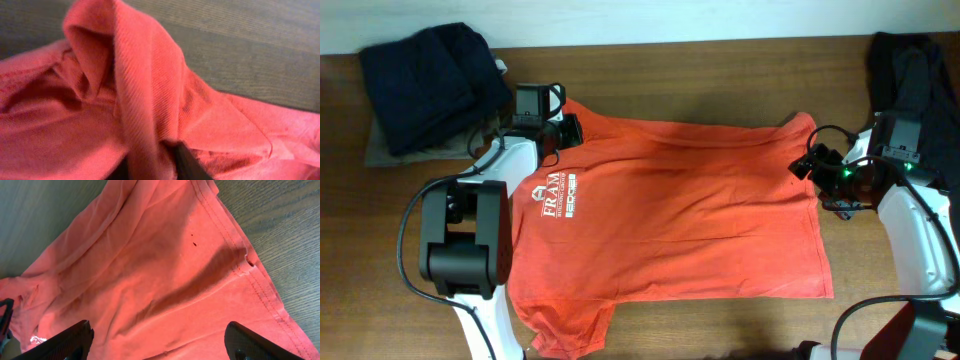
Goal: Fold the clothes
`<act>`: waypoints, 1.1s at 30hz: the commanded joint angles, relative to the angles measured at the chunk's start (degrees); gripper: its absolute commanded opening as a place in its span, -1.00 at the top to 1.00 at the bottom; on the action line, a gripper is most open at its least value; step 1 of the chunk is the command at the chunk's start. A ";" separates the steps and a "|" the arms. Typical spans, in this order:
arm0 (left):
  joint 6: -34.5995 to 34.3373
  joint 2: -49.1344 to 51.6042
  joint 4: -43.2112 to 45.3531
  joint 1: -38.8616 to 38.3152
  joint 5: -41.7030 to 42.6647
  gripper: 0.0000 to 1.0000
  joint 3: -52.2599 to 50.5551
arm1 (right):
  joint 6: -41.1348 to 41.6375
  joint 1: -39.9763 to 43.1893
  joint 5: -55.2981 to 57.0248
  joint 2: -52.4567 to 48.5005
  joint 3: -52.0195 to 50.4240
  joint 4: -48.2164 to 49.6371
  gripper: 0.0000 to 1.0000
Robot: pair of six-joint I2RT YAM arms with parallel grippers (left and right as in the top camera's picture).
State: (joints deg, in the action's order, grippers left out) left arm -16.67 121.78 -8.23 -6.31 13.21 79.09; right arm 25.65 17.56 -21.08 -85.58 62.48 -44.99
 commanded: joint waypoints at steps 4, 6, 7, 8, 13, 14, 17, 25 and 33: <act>0.42 0.35 -0.24 0.07 3.76 0.83 4.76 | -0.37 -0.37 0.72 -0.42 0.79 -0.24 -0.77; 0.44 0.35 -0.63 0.07 3.74 0.92 7.72 | -0.37 -0.37 0.72 -0.46 0.79 -0.22 -0.78; 0.44 0.35 -0.59 0.07 3.74 0.92 8.46 | -0.37 -0.37 0.72 -0.48 0.79 -0.22 -0.78; 0.44 0.35 -0.33 0.07 3.74 0.92 9.11 | -0.37 -0.37 0.74 -0.55 0.79 -0.22 -0.78; 0.44 0.44 4.83 0.07 3.30 0.92 9.62 | -0.37 -0.37 0.72 -2.16 0.79 -0.24 -0.78; 0.42 0.48 6.08 0.07 3.32 0.92 9.62 | -0.37 -0.37 0.70 -2.80 0.79 -0.24 -0.77; 0.44 1.46 10.14 0.04 3.28 0.92 9.62 | -0.35 -0.37 0.70 -4.35 0.79 -0.42 -0.76; 0.42 8.13 20.61 -0.04 0.26 0.90 9.62 | -0.35 -0.37 0.70 -4.92 0.79 -0.63 -0.71; 0.24 10.88 23.71 -0.04 -7.98 0.91 9.62 | -0.37 -1.73 0.74 -4.92 0.79 -0.52 -0.71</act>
State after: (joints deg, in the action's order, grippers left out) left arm -16.49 131.83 14.59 -6.33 10.94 88.14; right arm 25.52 17.34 -20.88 -90.32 62.48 -45.56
